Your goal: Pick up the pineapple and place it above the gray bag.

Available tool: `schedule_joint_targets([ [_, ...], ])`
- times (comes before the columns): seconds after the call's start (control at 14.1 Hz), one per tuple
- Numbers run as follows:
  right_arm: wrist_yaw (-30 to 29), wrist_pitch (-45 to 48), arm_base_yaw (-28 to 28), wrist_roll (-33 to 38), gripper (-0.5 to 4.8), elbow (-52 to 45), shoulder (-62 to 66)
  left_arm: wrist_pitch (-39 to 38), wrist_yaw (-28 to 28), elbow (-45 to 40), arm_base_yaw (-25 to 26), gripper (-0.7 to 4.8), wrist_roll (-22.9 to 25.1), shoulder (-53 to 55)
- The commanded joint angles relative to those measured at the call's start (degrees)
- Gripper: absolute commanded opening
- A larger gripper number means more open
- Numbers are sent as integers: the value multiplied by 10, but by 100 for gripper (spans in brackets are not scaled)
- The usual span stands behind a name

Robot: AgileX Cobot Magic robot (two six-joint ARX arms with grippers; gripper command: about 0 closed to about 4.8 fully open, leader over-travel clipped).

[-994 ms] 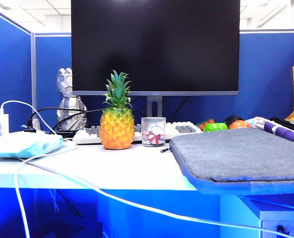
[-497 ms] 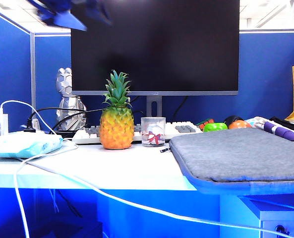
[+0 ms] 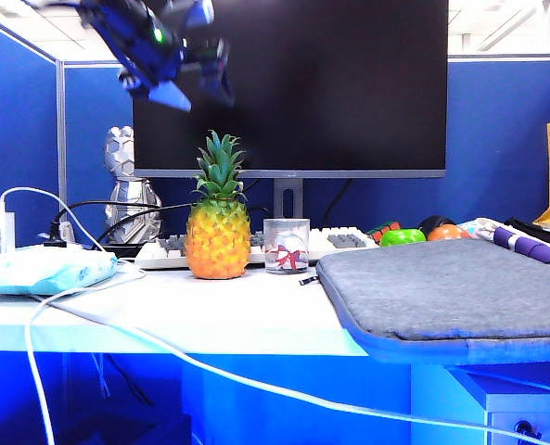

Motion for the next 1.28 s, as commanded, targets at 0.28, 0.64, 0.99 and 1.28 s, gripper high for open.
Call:
schedule_joint_targets([
  [0.28, -1, 13, 0, 1, 5, -5, 0, -66, -2, 77, 5, 479, 2, 68],
  [0.64, -1, 13, 0, 1, 5, -5, 0, -72, -9, 77, 5, 479, 0, 106],
  [0.99, -1, 13, 0, 1, 5, -5, 0, 9, 17, 76, 5, 479, -54, 143],
  [1.28, -1, 12, 0, 1, 5, -5, 0, 29, 52, 77, 5, 127, -75, 172],
])
